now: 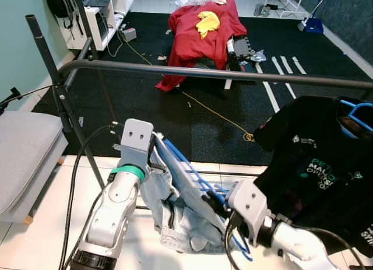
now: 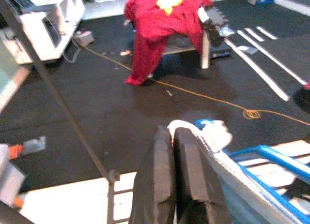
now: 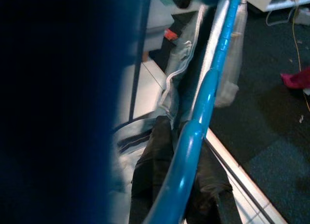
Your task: Hang hanger
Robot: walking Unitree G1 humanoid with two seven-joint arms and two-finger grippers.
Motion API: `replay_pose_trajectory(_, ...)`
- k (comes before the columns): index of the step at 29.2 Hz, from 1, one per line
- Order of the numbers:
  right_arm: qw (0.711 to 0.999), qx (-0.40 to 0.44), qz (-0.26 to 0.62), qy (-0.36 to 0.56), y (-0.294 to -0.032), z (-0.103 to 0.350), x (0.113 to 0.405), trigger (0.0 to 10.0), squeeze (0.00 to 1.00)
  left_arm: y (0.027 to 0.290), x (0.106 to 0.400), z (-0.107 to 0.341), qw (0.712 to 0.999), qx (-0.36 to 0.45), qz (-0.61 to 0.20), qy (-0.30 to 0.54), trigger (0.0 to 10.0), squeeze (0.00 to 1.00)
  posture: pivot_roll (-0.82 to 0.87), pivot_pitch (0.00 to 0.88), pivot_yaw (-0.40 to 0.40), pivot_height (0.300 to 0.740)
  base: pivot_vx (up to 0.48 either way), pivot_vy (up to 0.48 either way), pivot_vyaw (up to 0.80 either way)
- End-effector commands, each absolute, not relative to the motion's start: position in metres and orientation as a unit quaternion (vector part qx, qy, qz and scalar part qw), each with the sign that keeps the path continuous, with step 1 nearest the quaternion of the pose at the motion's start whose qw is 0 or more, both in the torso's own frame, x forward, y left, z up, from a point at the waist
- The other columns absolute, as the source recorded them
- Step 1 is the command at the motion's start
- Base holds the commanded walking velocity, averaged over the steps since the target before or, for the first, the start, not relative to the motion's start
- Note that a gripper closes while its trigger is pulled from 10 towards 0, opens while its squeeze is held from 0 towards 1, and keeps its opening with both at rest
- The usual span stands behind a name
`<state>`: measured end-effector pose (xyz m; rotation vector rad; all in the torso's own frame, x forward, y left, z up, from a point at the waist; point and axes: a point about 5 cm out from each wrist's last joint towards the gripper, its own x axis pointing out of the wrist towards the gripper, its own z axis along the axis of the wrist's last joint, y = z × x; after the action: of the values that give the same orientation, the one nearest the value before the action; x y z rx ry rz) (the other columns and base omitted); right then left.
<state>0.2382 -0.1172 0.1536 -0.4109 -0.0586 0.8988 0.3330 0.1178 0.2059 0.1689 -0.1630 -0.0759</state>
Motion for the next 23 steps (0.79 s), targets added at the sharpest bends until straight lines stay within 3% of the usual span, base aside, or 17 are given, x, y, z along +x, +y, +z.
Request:
replay_pose_trajectory(1, 0.872, -0.200, 0.447, 0.011, -0.123, 0.139, 0.228, 0.0, 0.00, 0.148, 0.337, 0.221, 0.989, 0.081, 0.056, -0.110, 0.0, 0.00, -0.14, 0.173, 0.045, 0.740, 0.000, 0.000, 0.00)
replay_pose_trajectory(5, 0.872, -0.195, 0.448, 0.025, -0.125, 0.134, 0.223, 0.0, 0.00, 0.156, 0.340, 0.224, 0.987, 0.074, 0.086, -0.114, 0.0, 0.00, -0.15, 0.173, 0.047, 0.740, 0.000, 0.000, 0.00)
replay_pose_trajectory(23, 0.900, -0.224, 0.370, 0.056, -0.143, 0.122, 0.240, 0.0, 0.00, 0.143, 0.334, 0.234, 0.985, 0.058, 0.035, -0.158, 0.0, 0.00, -0.14, 0.174, 0.049, 0.740, 0.000, 0.000, 0.00)
